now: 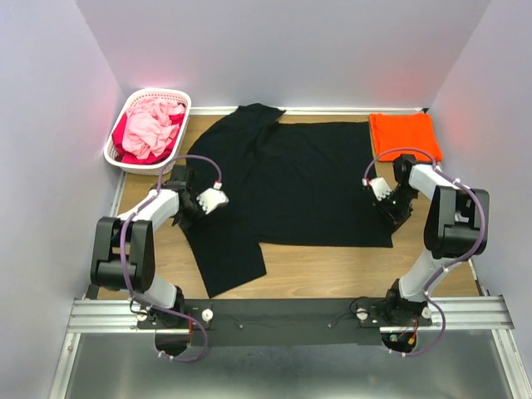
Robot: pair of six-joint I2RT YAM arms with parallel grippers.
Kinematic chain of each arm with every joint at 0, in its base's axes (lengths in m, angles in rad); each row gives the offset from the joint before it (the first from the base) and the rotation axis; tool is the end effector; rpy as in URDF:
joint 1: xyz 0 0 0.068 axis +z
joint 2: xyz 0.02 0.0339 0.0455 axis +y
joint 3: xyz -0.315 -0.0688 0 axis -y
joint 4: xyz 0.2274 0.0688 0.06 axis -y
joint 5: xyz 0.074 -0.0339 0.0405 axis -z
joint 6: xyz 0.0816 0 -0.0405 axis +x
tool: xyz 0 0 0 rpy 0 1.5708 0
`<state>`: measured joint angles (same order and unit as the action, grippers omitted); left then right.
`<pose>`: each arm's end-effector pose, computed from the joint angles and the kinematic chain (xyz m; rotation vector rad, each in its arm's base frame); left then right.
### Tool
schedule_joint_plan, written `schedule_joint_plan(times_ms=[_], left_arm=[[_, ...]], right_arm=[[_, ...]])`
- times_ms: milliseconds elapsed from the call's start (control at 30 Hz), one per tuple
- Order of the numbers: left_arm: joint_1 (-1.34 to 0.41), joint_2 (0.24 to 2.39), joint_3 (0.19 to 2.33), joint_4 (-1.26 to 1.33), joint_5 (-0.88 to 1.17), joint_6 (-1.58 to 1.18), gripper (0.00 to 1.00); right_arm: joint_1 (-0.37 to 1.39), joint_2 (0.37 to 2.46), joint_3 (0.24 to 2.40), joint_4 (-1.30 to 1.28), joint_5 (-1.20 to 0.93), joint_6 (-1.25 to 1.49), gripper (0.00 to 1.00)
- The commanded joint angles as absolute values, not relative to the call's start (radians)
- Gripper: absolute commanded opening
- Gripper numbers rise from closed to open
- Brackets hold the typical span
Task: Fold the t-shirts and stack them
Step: Flatten the tshirt out
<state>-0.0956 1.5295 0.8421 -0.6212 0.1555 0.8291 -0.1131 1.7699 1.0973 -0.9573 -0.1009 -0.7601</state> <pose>0.2585 -0.0375 0.1810 1.2933 2.5296 -0.0723 0.2875 -0.0244 0.1726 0.9891 -2.9648 -0.1821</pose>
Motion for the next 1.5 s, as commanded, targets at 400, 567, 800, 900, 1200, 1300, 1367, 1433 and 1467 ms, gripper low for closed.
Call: schedule_joint_plan(times_ms=[400,567,800,900,1200,1300,1367,1433,1467], left_arm=[[-0.095,1.747,1.31,-0.789,0.25,0.764,0.3],[-0.095,1.857,1.328,-0.718,0.238,0.732,0.31],[-0.094,1.849,1.2,-0.686,0.226,0.735,0.31],[-0.094,1.801,1.103,-0.67,0.213,0.739,0.31],[-0.097,1.663,0.896,-0.67,0.189,0.781,0.31],[-0.112,1.615,0.873,-0.724,0.227,0.822,0.31],[-0.136,1.579,0.871,-0.782,0.261,0.847,0.31],[-0.137,1.551,0.943,-0.819,0.314,0.873,0.34],[-0.133,1.549,0.986,-0.846,0.365,0.876,0.36]], right_arm=[[-0.097,1.956,1.486,-1.086,-0.31,-0.638,0.34],[-0.089,1.976,1.399,-1.02,-0.278,-0.637,0.33],[-0.089,1.96,1.302,-0.968,-0.18,-0.669,0.33],[-0.1,1.942,1.246,-0.95,-0.134,-0.69,0.3],[-0.156,1.843,1.132,-0.948,-0.061,-0.764,0.29],[-0.16,1.801,1.114,-0.969,-0.06,-0.791,0.29],[-0.161,1.789,1.155,-1.025,-0.116,-0.802,0.33],[-0.172,1.793,1.234,-1.078,-0.179,-0.781,0.39],[-0.176,1.808,1.282,-1.097,-0.257,-0.764,0.43]])
